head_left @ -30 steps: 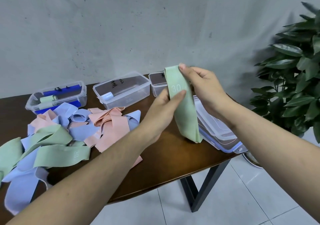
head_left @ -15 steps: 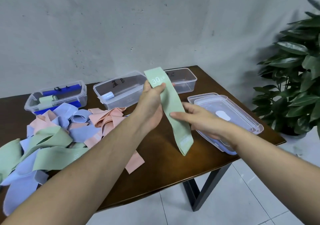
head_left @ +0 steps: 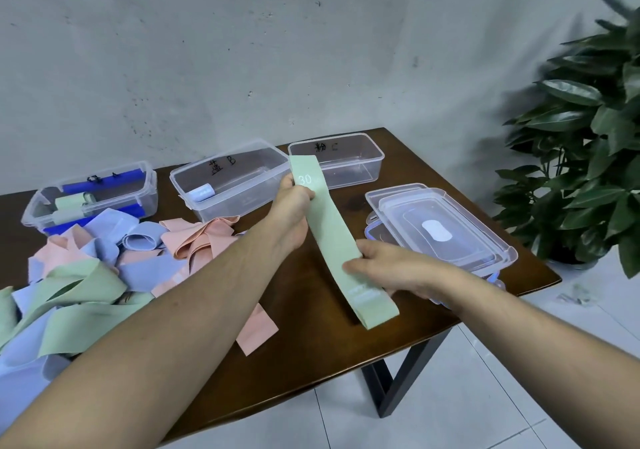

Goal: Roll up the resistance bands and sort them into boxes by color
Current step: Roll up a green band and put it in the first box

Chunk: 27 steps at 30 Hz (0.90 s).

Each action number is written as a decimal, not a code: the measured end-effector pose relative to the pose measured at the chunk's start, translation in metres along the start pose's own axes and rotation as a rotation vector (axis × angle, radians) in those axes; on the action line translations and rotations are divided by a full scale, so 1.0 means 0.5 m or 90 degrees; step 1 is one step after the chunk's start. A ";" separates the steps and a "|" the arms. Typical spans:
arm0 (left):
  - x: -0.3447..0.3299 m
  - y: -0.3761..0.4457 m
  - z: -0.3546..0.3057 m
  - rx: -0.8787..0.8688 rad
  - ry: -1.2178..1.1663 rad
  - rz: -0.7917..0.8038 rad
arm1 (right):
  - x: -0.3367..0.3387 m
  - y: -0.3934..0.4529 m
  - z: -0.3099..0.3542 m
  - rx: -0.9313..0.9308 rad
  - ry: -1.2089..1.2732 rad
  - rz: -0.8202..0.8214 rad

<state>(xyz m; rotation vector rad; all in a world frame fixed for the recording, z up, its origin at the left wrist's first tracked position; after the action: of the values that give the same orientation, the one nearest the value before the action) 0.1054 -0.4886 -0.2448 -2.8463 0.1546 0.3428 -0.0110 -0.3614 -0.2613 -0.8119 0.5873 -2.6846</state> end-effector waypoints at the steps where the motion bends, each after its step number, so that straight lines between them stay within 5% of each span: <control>1: 0.000 0.004 0.005 -0.009 0.024 -0.005 | -0.006 -0.002 -0.004 -0.017 -0.008 0.012; 6: 0.009 0.016 0.037 -0.034 0.138 -0.036 | -0.028 0.003 -0.017 -0.076 -0.112 0.064; 15: 0.012 0.048 0.071 -0.046 0.218 -0.040 | -0.004 0.010 -0.047 -0.085 -0.402 -0.096; 19: 0.017 0.050 0.080 -0.024 0.245 -0.065 | -0.002 0.002 -0.052 -0.051 -0.389 -0.138; 27: 0.025 -0.044 0.093 -0.188 0.432 0.054 | -0.005 -0.025 -0.080 0.110 -0.328 -0.196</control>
<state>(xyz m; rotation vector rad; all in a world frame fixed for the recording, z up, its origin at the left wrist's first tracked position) 0.1103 -0.4556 -0.2860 -3.1292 0.3796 -0.6517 -0.0339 -0.3375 -0.2871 -1.5732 0.1119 -2.5638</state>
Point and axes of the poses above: each hand's wrist, its own y-axis towards the middle knuckle, its own x-axis out of the back of the hand, z = x × y, the point moved 6 cm from there along y, towards the middle knuckle, and after that the axes turned 2 degrees about -y, right-handed, at the moved point
